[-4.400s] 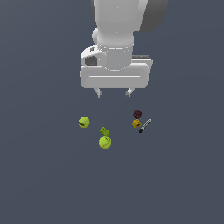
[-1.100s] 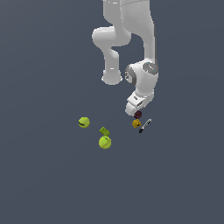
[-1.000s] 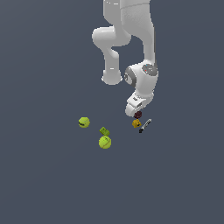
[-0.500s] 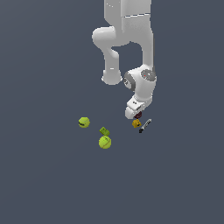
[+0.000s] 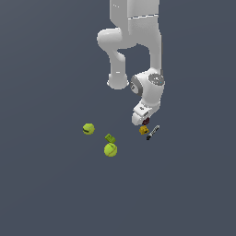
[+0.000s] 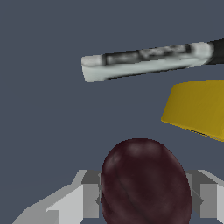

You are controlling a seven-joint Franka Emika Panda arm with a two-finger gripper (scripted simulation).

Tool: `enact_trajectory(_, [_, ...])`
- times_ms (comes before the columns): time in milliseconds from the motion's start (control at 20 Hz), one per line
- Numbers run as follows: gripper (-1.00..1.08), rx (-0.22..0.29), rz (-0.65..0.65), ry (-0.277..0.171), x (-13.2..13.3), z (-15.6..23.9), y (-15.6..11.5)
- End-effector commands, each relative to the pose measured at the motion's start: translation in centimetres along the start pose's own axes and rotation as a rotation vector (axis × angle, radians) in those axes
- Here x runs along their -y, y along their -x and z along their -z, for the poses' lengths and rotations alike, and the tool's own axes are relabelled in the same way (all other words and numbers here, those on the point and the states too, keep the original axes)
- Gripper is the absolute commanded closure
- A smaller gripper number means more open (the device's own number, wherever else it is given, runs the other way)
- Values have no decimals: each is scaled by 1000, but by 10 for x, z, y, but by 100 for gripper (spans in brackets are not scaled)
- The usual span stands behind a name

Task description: Pick up a designated object from a clutter of objects.

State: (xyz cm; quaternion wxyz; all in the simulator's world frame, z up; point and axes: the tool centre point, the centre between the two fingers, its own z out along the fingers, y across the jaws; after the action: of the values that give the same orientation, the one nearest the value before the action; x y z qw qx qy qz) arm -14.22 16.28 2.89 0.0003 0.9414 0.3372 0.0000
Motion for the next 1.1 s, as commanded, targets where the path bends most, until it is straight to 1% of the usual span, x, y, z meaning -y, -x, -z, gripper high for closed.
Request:
enact_trajectory(0, [108,0,0,0,0,0,0])
enact_trajectory(250, [108,0,0,0,-4,5,-1])
enact_trajectory(550, [108,0,1,0,-18,25,-6])
enact_trajectory(800, [108,0,1,-2,-38,52,-12])
enact_trajectory(1050, [108,-1,2,-4,-64,90,-21])
